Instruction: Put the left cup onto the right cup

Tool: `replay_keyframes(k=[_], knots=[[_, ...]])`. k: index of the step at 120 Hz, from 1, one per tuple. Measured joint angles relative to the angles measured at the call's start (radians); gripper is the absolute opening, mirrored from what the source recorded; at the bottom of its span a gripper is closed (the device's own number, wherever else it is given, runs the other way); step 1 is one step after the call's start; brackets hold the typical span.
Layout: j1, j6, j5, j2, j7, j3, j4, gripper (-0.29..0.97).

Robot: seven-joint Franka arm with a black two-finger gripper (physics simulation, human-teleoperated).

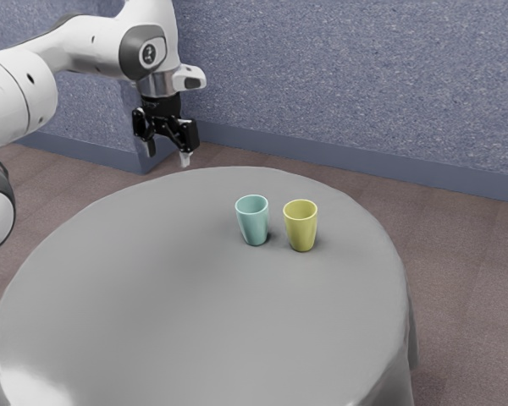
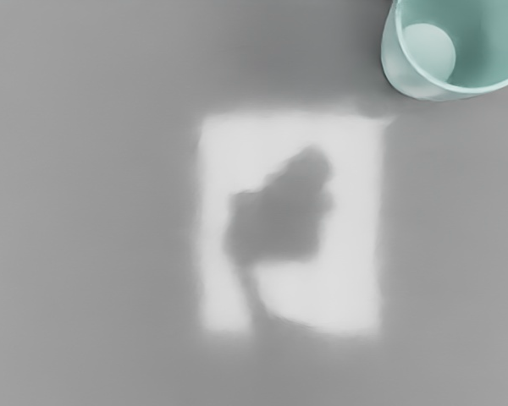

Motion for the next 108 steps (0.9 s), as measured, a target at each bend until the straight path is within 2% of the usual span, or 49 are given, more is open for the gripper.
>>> replay_keyframes(k=[108], knots=[[0.000,0.023,-0.059,0.207,-0.024,-0.020,0.194,0.66]])
